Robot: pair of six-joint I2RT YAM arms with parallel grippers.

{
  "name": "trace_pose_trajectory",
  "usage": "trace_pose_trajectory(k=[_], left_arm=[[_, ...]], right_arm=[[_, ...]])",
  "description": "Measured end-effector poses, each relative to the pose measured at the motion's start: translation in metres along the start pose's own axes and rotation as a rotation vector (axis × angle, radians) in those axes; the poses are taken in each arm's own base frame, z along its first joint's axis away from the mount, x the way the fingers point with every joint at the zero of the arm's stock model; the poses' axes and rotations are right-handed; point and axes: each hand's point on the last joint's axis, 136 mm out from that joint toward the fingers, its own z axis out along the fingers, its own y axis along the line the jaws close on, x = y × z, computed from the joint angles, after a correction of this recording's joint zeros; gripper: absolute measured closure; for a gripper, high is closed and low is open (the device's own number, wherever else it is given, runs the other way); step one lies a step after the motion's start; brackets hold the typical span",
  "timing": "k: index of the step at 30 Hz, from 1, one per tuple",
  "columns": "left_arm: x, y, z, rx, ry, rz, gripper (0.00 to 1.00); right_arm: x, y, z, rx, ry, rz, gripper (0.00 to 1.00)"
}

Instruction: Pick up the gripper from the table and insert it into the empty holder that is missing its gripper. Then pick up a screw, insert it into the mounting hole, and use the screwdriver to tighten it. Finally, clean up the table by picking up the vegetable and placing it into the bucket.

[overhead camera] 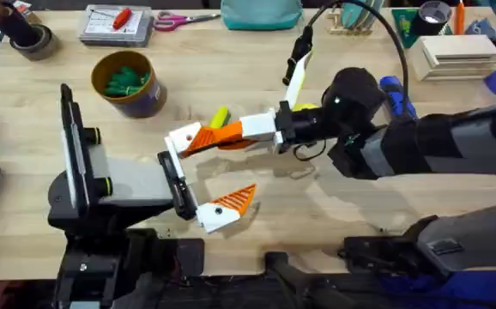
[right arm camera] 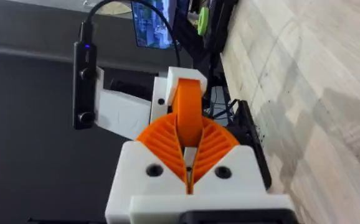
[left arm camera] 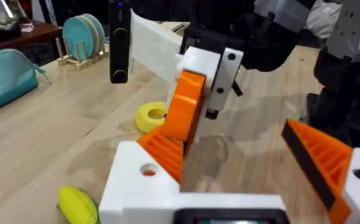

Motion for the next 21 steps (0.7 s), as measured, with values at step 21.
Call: trace_pose_trajectory(k=[21], left_arm=[[0.0000,-0.0009,0.0000,0.005,0.000,0.000,0.015]], right_arm=[[0.0031,0.0010,-0.0018,-0.005,0.026,0.000,0.992]])
